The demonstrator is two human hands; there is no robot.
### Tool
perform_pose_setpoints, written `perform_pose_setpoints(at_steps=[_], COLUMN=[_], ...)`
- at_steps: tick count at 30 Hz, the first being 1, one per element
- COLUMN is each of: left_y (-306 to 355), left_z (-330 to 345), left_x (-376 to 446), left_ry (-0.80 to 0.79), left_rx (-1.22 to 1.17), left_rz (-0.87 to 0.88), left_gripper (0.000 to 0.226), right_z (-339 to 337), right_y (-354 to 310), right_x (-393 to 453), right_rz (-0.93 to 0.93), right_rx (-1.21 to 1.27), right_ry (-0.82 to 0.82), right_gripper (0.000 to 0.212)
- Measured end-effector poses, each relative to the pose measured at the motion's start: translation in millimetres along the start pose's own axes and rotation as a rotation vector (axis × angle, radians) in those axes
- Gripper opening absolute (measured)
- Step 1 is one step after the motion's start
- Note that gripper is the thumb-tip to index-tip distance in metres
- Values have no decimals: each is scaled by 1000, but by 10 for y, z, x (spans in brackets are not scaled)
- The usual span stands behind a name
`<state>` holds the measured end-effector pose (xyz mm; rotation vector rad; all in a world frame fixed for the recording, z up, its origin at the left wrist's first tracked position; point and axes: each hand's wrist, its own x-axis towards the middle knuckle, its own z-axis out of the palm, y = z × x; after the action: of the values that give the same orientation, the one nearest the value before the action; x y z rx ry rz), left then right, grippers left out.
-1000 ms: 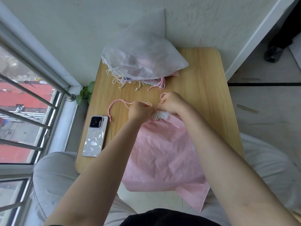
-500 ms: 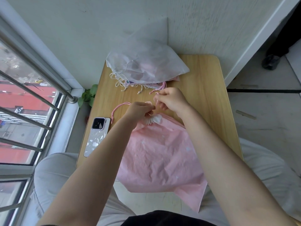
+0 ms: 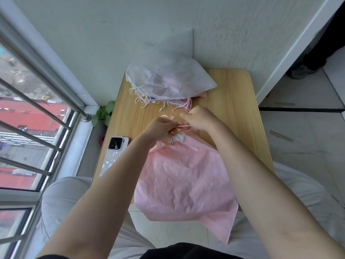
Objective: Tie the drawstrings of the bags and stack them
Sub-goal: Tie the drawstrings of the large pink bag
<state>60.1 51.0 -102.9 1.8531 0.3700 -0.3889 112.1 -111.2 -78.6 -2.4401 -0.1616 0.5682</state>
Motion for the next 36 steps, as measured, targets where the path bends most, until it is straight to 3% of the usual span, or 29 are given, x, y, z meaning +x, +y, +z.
perform_pose_setpoints(at_steps=[3, 5, 10, 20, 24, 27, 31, 36], left_y=[-23, -17, 19, 2, 4, 11, 13, -10], left_z=[-18, -8, 25, -22, -62, -104, -111, -69], left_x=[21, 28, 27, 22, 37, 39, 35, -3], left_ry=[29, 30, 17, 7, -45, -37, 8, 142], left_rx=[-12, -14, -80, -254, -253, -98, 76, 353], left_rz=[-9, -6, 6, -49, -42, -3, 77, 288], left_gripper=[25, 24, 16, 11, 17, 20, 18, 16], right_z=[-174, -222, -65, 36, 99, 104, 106, 250], right_y=[133, 162, 87, 34, 19, 36, 94, 92], right_x=[-91, -119, -39, -93, -81, -43, 40, 83], right_rz=[138, 149, -49, -142, -138, -122, -97, -61], right_rx=[-382, -431, -3, 144, 114, 151, 249, 404], right_ry=[53, 87, -135, -218, -223, -224, -88, -215], right_gripper=[21, 13, 28, 8, 15, 18, 18, 22])
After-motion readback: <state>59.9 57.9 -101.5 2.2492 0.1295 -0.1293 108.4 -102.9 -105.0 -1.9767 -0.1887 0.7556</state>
